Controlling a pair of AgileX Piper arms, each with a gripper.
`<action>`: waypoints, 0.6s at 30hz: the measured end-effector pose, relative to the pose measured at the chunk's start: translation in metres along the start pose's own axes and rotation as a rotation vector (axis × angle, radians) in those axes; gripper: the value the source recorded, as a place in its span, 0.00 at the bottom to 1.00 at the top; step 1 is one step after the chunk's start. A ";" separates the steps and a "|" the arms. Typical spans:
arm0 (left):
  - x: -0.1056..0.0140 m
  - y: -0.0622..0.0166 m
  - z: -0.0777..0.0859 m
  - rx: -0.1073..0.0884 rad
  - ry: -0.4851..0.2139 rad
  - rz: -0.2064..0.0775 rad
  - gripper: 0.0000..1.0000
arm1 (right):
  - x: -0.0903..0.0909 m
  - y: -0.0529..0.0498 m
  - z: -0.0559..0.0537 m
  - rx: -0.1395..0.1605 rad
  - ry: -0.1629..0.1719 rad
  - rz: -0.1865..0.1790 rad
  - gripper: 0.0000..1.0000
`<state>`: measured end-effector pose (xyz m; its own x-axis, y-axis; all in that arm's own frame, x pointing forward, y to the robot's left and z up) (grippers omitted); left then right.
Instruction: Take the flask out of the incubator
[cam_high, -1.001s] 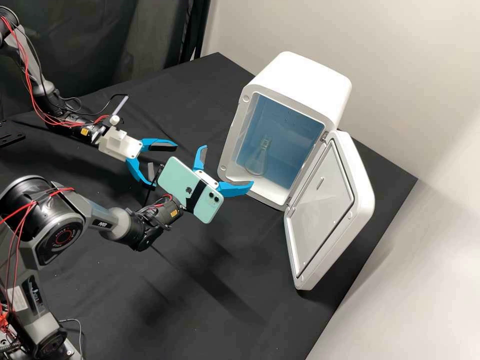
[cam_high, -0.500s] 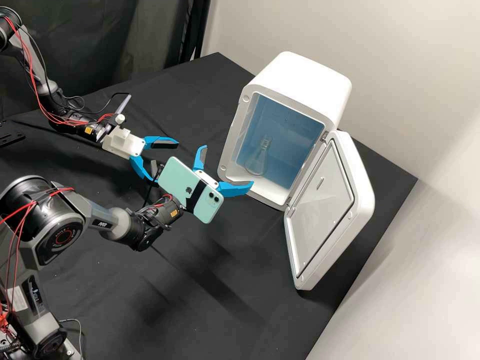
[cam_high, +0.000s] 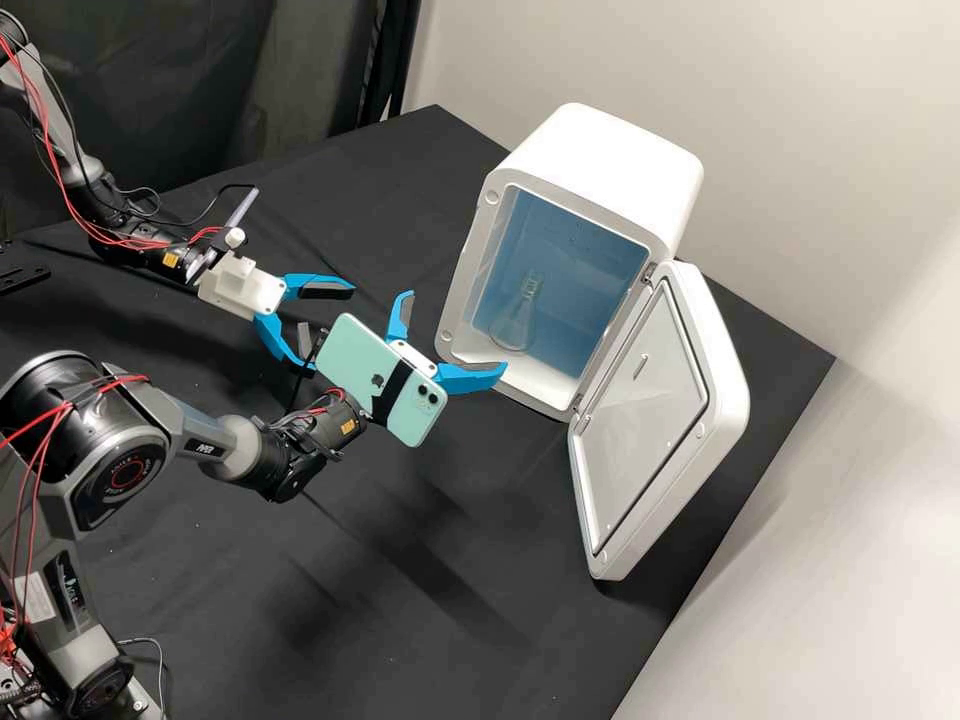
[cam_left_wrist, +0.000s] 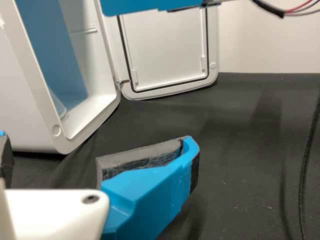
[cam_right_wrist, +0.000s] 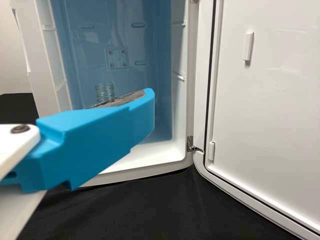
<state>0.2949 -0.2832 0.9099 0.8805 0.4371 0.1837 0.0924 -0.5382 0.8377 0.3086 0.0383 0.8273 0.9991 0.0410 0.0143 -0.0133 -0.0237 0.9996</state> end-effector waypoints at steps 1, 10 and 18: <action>0.000 0.0008 0.000 0.000 0.000 0.003 1.00 | 0.000 0.000 0.000 0.000 0.000 0.000 1.00; -0.001 0.0008 0.001 0.003 -0.001 0.001 1.00 | 0.000 0.000 0.000 0.000 0.000 0.000 1.00; -0.002 0.0018 -0.007 -0.002 0.022 0.005 1.00 | 0.000 0.000 0.000 0.000 0.000 0.000 1.00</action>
<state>0.2903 -0.2796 0.9148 0.8704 0.4503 0.1991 0.0875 -0.5393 0.8376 0.3086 0.0383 0.8273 0.9991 0.0410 0.0143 -0.0133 -0.0237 0.9996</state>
